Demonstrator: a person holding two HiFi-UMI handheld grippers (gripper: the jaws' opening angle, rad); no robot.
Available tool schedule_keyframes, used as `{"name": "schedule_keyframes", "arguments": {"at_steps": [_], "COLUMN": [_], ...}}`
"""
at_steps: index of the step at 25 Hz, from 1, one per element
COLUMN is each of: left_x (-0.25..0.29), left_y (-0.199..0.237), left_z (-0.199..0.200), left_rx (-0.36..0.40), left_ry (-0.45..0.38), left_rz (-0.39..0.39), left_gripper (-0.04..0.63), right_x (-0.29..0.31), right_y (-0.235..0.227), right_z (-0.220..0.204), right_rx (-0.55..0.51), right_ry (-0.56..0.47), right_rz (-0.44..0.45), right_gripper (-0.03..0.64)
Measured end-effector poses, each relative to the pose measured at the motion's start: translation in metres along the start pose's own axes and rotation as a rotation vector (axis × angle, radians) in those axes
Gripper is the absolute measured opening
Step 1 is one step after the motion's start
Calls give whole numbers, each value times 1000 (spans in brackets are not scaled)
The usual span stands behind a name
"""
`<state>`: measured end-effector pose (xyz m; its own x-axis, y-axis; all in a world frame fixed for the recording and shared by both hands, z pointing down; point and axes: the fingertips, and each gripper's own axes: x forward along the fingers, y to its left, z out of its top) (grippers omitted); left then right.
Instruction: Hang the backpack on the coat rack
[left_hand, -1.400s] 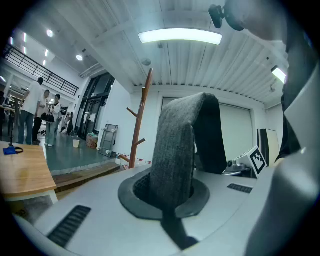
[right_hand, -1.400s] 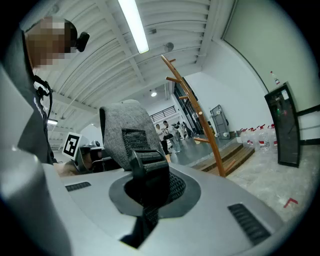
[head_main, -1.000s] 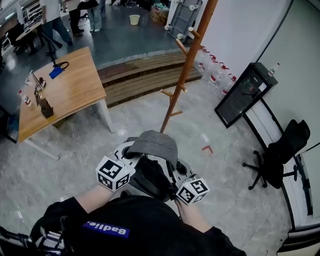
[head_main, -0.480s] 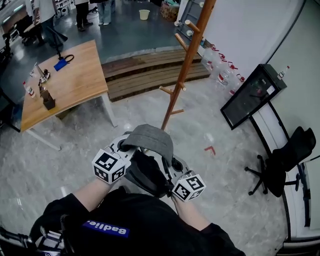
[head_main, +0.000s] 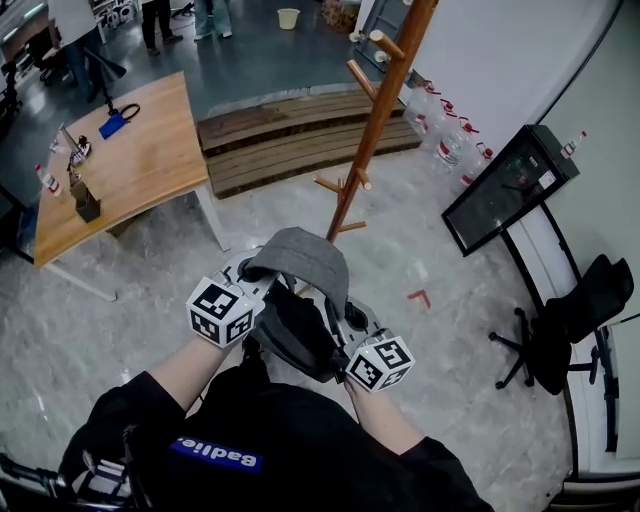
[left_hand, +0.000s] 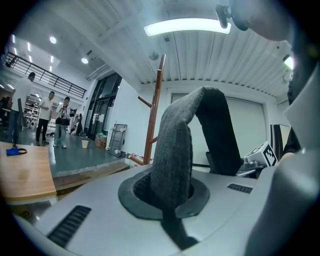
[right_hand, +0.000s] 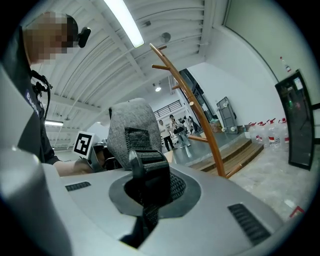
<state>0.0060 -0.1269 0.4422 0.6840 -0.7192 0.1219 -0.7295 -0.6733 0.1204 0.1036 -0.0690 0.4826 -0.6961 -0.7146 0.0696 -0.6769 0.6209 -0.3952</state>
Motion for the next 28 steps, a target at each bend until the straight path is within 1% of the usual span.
{"name": "schedule_keyframes", "arguments": {"at_steps": [8,12,15,19,23,26,28], "left_x": [64,96,119,155,193,216,230], "left_y": [47,75,97,117,140,154,157], "left_z": [5,9,9,1,-20,-39,-50], "left_rx": [9,18,22,28,38,44,48], "left_ry": [26,48,68,110,167,209,226], "left_rz": [-183,-232,-244,-235,-221,-214,-222], "left_gripper": [8,8,8,8,8,8,8], "right_x": [51,79,99,115,128,136,141], "right_y": [-49,-69,-86,-111,-137,-156,-167], "right_z": [7,12,13,10,-2,-13,-20], "right_rx": [62,91,118,186,240,259,258], "right_ry": [-27,-38,-39,-33,-2,29,56], "right_rz": [-166,-239,-275,-289,-297,-308,-314], "right_gripper": [5,5,5,5,5,5,5]}}
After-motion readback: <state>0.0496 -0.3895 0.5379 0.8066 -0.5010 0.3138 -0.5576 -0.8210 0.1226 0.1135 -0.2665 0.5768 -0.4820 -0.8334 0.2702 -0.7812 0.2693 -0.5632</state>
